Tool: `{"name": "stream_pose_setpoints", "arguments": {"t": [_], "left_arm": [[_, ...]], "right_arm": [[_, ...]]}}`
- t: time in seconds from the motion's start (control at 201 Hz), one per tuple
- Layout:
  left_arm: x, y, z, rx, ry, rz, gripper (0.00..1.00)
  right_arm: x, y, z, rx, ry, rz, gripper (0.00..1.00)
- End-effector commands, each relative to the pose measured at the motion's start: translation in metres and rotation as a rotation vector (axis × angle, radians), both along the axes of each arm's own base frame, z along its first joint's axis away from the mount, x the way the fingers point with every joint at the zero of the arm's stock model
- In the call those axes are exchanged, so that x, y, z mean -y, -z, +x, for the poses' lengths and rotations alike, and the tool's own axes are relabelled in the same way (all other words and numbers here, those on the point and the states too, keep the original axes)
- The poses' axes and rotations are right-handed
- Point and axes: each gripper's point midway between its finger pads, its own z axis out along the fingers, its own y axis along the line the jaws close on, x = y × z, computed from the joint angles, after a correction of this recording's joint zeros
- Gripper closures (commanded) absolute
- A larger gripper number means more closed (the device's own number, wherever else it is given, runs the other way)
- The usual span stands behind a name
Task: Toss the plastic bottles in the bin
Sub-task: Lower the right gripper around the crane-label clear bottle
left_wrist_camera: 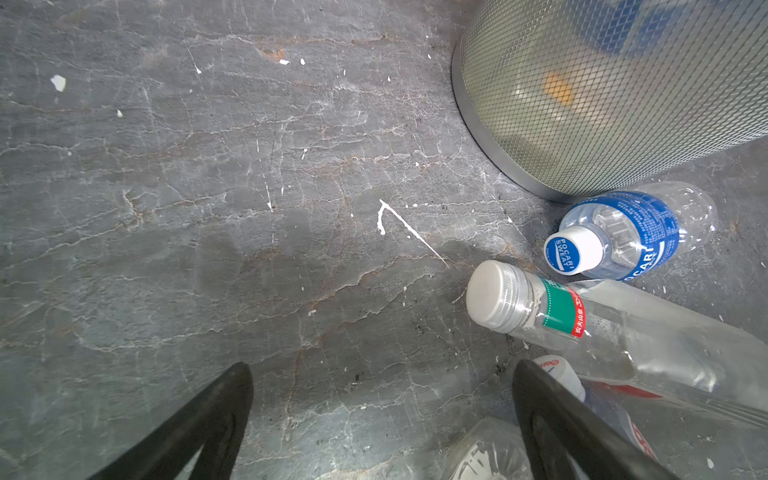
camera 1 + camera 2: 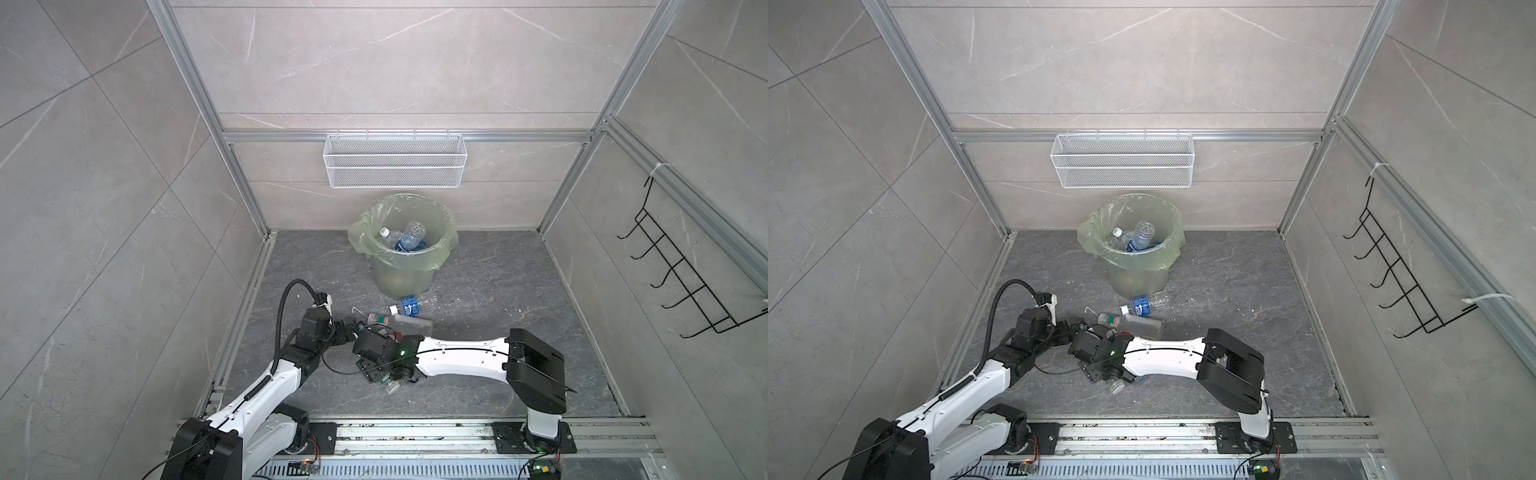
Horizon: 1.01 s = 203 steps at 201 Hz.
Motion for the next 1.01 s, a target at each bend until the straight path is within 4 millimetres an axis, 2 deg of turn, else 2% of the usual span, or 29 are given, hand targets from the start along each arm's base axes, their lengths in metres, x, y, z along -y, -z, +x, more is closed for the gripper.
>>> {"name": "stream_pose_setpoints", "arguments": {"t": [0.0, 0.284, 0.533, 0.727, 0.881, 1.005], "left_arm": [[0.007, -0.012, 0.007, 0.043, 0.019, -0.039, 0.0], [0.006, -0.012, 0.007, 0.038, 0.011, -0.038, 0.0], [0.006, -0.011, 0.007, 0.034, 0.015, -0.035, 0.0], [0.006, -0.011, 0.006, 0.034, 0.016, -0.035, 0.0], [0.005, -0.012, 0.005, 0.038, 0.015, -0.037, 0.01], [0.005, -0.012, 0.005, 0.036, 0.014, -0.038, 0.0]], "right_arm": [[-0.004, 0.012, -0.006, -0.033, -0.002, -0.02, 0.29], [-0.009, 0.021, -0.01, -0.057, -0.015, -0.022, 0.28], [-0.01, 0.02, -0.009, -0.052, -0.012, -0.017, 0.29], [-0.01, 0.03, -0.011, -0.069, -0.015, -0.028, 0.31], [-0.01, 0.03, -0.012, -0.072, -0.016, -0.024, 0.39], [-0.009, 0.021, -0.01, -0.052, -0.01, -0.002, 0.45]]}}
